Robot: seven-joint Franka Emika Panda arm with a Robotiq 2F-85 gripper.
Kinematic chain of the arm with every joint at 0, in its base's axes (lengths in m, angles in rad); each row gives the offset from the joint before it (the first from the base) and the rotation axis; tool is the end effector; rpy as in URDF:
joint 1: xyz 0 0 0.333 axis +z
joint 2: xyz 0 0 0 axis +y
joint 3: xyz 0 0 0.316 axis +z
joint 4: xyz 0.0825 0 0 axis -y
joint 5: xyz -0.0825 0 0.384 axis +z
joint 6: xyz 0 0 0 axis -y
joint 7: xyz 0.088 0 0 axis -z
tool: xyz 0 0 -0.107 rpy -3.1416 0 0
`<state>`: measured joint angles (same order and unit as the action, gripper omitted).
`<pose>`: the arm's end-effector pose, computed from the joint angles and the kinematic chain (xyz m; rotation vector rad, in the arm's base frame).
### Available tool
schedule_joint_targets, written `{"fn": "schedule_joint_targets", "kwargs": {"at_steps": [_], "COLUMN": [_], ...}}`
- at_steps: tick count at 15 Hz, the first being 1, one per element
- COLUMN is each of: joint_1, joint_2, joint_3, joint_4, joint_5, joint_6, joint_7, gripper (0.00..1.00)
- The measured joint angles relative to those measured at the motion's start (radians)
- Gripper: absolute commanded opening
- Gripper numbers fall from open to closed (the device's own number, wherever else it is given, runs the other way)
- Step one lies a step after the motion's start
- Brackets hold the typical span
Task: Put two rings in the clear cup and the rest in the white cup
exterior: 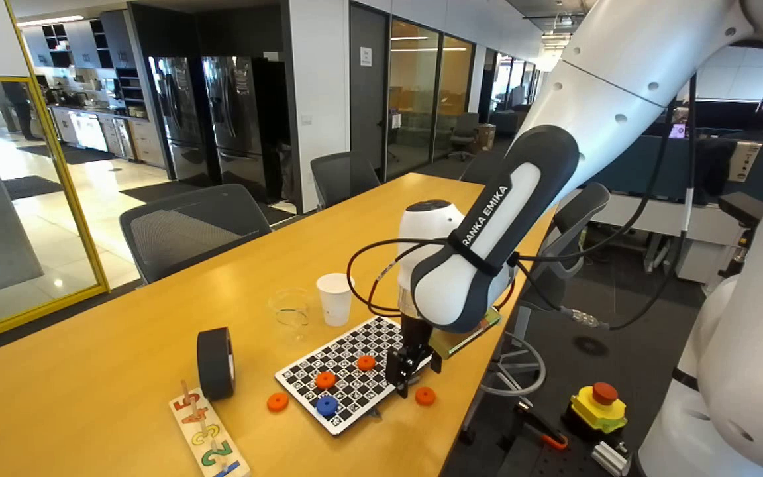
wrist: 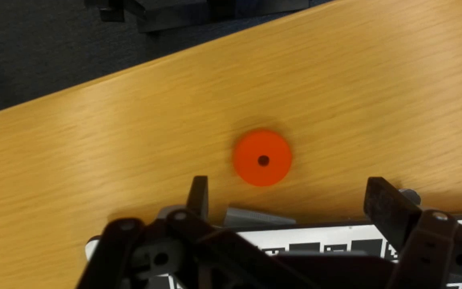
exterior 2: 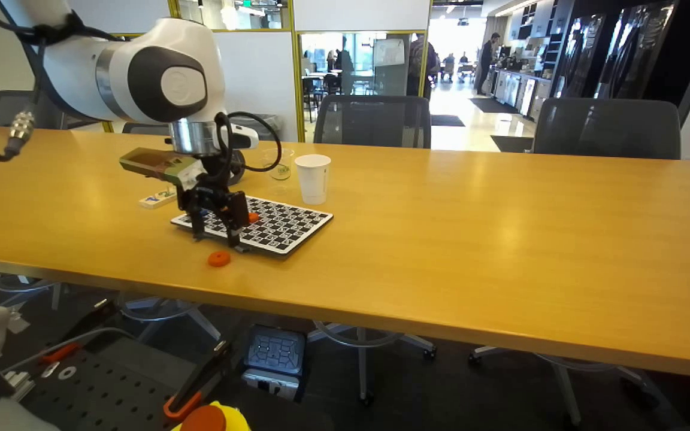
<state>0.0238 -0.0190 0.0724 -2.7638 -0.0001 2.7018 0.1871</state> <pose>0.3825 0.0368 0.2175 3.1302 -0.1423 -0.0665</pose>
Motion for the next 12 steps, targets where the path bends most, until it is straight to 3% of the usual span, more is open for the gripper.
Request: {"fn": "schedule_joint_targets", "kwargs": {"at_steps": [12], "joint_1": [0.000], "joint_2": [0.076], "joint_3": [-0.042], "joint_4": [0.001], "joint_5": [0.001], "joint_6": [0.085], "joint_7": [0.000], "gripper": [1.00]}}
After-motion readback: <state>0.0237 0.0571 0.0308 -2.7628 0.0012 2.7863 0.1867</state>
